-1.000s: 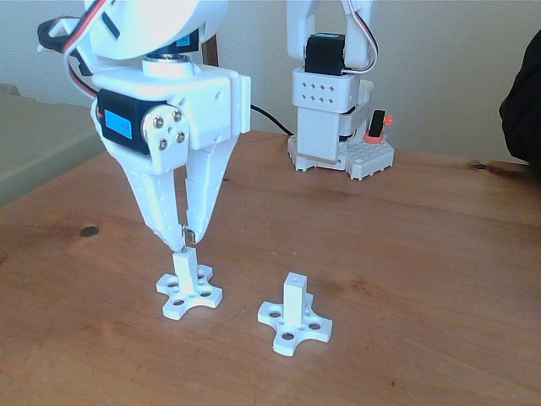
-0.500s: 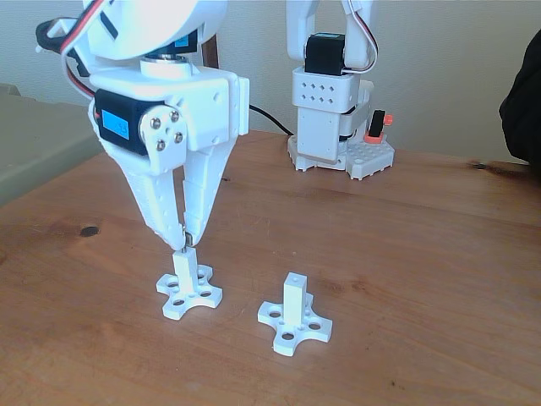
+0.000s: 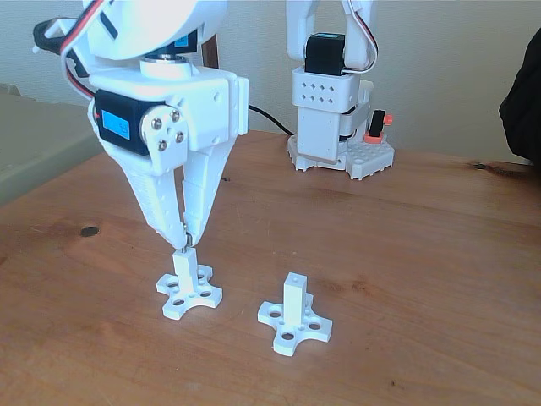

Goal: Grab the screw and set it in the hole.

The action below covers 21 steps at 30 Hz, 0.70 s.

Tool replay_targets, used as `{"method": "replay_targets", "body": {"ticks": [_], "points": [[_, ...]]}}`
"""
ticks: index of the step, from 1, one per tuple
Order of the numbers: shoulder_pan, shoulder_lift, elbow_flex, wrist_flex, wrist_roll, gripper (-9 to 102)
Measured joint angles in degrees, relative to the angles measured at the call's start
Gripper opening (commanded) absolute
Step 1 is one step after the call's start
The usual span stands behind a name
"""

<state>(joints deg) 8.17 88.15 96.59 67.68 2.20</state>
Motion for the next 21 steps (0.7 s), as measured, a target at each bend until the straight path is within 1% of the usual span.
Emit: {"method": "replay_targets", "body": {"ticks": [8,21], "points": [[0.0,0.0,-2.46,0.0,-0.53,-4],[-3.16,0.0,-5.62,5.54,-0.53,-4]]}}
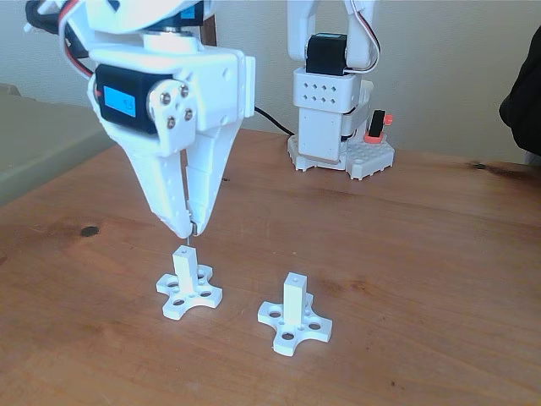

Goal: Grab the screw and set it in the hole.

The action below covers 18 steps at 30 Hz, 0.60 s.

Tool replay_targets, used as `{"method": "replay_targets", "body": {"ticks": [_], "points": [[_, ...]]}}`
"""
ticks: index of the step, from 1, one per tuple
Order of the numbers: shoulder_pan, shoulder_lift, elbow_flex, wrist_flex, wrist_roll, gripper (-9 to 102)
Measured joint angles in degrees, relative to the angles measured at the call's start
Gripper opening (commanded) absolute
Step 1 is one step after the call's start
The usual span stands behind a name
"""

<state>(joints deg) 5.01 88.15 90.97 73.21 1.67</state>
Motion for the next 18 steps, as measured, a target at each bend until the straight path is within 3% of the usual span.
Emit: {"method": "replay_targets", "body": {"ticks": [18], "points": [[-7.73,0.0,-0.97,2.72,2.72,-4]]}}
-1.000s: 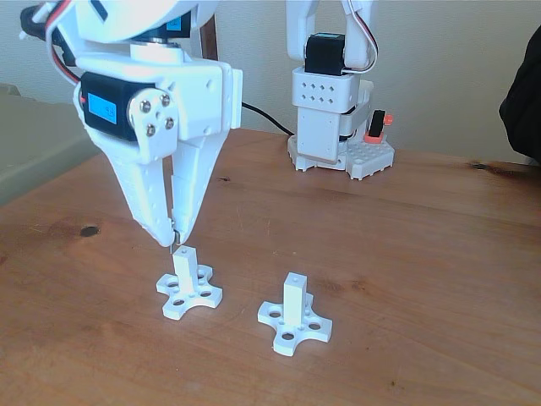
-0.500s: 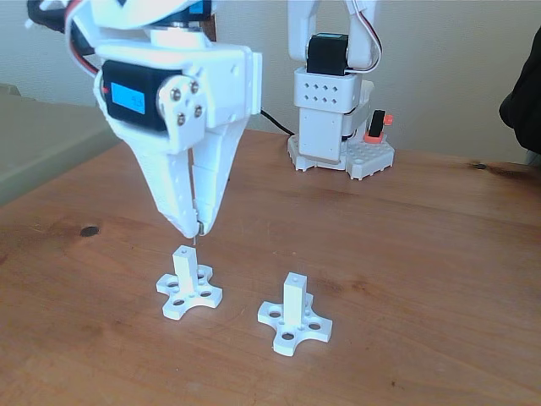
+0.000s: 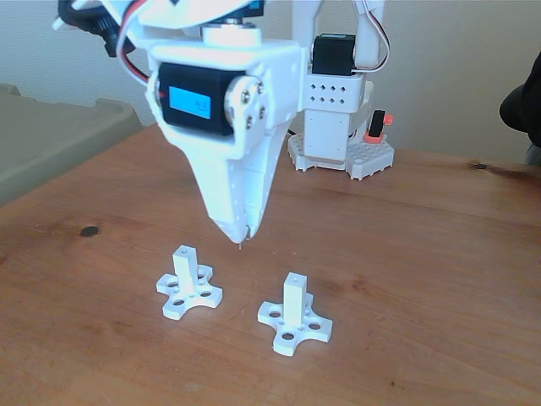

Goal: Grab the screw and set it in the hole.

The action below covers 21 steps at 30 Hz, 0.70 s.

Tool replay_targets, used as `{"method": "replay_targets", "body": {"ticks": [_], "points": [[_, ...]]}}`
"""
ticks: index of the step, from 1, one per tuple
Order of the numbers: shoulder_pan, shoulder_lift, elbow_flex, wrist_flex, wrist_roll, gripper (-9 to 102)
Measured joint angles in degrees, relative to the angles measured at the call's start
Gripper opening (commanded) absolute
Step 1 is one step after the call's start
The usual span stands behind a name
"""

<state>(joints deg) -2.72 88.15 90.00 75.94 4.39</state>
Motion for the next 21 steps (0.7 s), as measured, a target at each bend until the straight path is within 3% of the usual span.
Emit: {"method": "replay_targets", "body": {"ticks": [21], "points": [[-5.8,0.0,0.0,-1.76,2.02,-4]]}}
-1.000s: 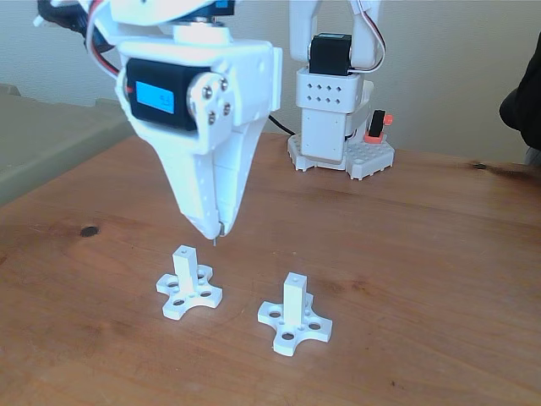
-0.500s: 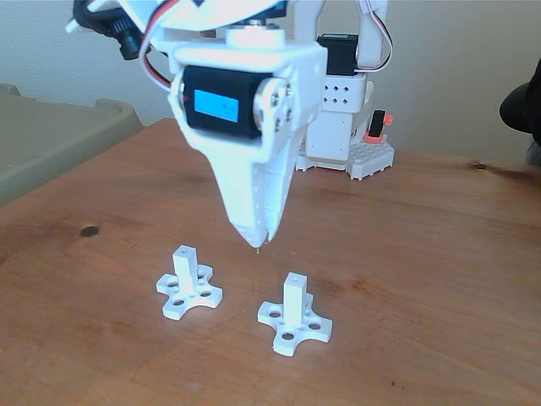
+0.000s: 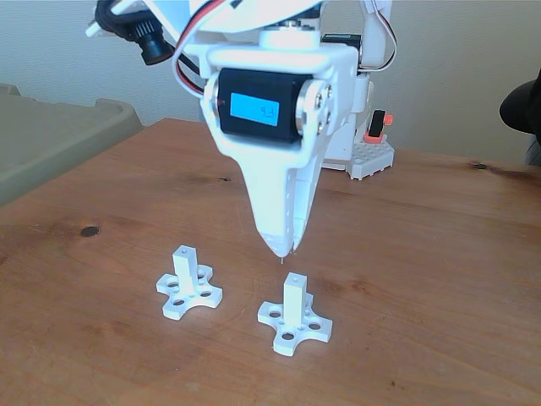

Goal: Grab the screw and set it in the hole.

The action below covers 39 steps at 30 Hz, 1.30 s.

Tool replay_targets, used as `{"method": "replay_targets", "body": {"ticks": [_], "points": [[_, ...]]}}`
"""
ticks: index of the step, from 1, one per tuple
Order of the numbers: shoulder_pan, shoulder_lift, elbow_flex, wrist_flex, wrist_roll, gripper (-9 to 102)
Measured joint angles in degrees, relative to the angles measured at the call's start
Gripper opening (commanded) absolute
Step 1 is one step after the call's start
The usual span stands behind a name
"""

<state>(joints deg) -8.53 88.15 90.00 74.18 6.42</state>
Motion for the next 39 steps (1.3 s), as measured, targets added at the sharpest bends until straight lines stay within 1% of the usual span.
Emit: {"method": "replay_targets", "body": {"ticks": [14,39], "points": [[-0.7,0.09,3.25,-2.02,0.0,-4],[-1.41,1.14,4.75,-2.9,0.7,-4]]}}
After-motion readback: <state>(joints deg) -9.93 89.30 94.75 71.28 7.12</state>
